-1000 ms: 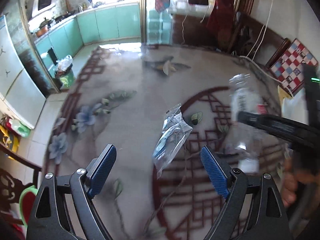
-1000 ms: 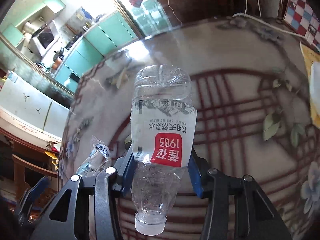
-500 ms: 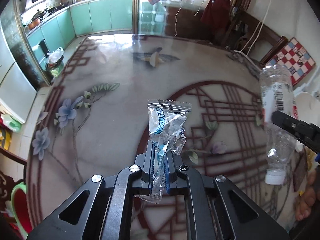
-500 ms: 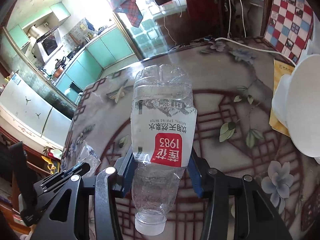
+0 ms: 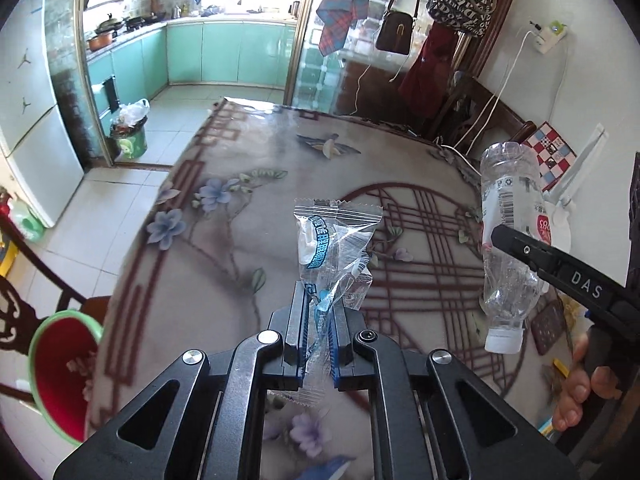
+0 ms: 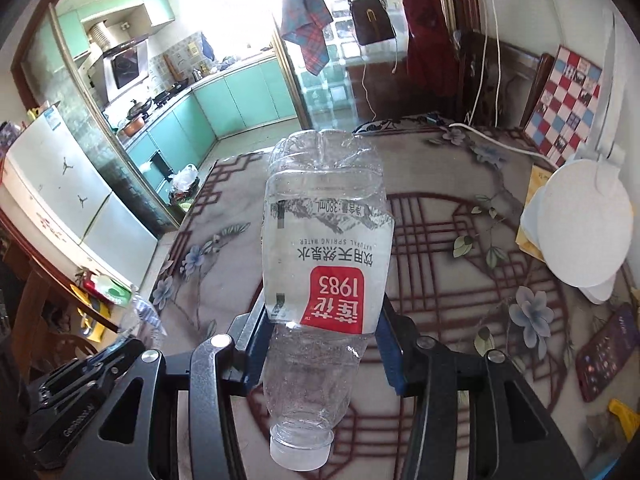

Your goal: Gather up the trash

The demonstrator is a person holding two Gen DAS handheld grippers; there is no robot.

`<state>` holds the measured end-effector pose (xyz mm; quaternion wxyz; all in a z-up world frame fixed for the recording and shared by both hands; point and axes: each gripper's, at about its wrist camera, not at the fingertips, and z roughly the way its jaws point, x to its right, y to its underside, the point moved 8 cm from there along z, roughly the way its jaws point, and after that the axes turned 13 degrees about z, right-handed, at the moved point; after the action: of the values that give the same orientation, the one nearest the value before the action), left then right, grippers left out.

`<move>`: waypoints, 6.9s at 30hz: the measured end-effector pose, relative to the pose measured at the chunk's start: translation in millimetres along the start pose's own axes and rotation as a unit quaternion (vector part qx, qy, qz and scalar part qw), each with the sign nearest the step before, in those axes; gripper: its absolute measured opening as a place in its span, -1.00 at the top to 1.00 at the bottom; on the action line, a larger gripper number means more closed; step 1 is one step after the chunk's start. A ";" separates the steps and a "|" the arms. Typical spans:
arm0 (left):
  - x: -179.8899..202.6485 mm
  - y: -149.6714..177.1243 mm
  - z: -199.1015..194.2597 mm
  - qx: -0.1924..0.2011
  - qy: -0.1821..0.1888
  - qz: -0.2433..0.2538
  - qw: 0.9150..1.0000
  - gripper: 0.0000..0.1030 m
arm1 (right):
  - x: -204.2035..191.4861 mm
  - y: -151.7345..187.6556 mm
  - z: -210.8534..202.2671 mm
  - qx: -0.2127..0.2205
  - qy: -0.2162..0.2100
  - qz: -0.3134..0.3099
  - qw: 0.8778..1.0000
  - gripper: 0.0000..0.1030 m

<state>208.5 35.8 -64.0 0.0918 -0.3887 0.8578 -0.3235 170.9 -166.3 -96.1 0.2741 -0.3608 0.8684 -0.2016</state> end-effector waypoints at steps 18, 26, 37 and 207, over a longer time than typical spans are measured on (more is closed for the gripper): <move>-75.0 44.7 -55.7 0.021 -0.015 -0.029 0.999 0.84 | -99.2 54.8 -64.0 0.028 0.010 -0.059 0.998 0.10; -103.7 51.6 -66.3 0.035 -0.017 -0.042 0.998 0.84 | -133.2 70.8 -73.4 0.030 0.012 -0.071 0.997 0.10; -159.5 70.7 -66.4 0.029 -0.039 -0.078 0.996 0.84 | -193.6 103.9 -62.8 0.009 -0.004 -0.110 0.994 0.10; -33.5 34.1 -242.1 0.256 -0.257 -0.031 0.931 -1.00 | -68.4 77.1 -247.5 0.184 -0.057 -0.136 0.972 -0.89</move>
<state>111.7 193.9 98.8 0.3953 -0.4481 0.6806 -0.4239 17.6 -27.4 74.5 0.3552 -0.4295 0.7421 -0.3724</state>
